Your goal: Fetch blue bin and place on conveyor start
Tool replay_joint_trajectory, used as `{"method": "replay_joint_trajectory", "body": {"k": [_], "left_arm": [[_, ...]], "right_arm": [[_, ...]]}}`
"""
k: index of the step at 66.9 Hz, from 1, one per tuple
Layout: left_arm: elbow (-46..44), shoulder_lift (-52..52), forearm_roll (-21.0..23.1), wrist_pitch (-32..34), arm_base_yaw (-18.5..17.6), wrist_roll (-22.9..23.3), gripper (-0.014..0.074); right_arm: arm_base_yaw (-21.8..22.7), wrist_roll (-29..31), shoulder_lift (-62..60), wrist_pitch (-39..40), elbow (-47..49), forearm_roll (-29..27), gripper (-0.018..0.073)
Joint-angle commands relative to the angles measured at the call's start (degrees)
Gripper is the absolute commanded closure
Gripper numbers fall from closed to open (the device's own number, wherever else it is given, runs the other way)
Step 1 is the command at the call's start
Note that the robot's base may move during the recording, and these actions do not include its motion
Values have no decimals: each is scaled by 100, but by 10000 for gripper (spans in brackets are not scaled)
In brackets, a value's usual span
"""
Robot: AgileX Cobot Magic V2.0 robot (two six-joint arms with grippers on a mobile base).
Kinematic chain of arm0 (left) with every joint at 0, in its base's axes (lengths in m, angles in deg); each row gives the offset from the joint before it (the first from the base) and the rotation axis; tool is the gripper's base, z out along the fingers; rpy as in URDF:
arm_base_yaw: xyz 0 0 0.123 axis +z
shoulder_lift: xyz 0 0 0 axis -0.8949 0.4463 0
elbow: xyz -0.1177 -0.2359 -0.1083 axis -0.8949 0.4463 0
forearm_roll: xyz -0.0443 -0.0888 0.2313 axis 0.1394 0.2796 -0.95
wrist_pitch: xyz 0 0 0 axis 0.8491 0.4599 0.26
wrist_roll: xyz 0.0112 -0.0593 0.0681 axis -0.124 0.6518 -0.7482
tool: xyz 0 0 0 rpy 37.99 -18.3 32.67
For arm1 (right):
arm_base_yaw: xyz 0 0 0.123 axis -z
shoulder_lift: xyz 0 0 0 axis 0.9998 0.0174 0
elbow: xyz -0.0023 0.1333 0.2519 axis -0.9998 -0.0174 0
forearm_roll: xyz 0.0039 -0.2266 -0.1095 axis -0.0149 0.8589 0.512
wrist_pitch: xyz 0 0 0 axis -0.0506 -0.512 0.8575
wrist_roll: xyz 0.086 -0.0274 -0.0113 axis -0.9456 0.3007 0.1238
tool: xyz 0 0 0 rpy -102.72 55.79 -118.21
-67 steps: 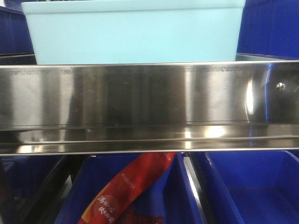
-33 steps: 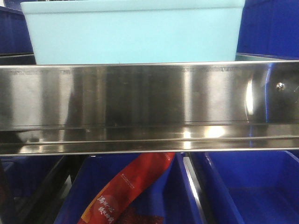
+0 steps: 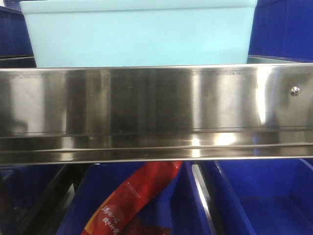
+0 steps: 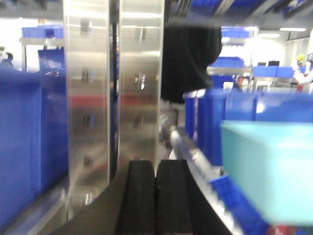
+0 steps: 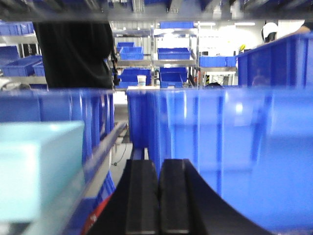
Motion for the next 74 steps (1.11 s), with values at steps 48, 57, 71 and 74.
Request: {"method": "replay_joint_trajectory", "body": {"k": [48,57,71,74], "left_arm": [[-3451,3583,189,-2274,-1246,-24,130],[-4186,4581,189,-2551,-1776,-38,127],[-5769,6260,189,-3281,-2370,-38,-11],[-6146,6589,189,-3488,-2370,-38,-4]], "right_arm": [[-1416,473,3662,-1040,3088,40,-9],[-1909,473,4584,-1405,3890,40,-9],[-2006,457,6164,-2336,5515,40,-9],[-2006,322,6546,-2567,5895,40,-9]]}}
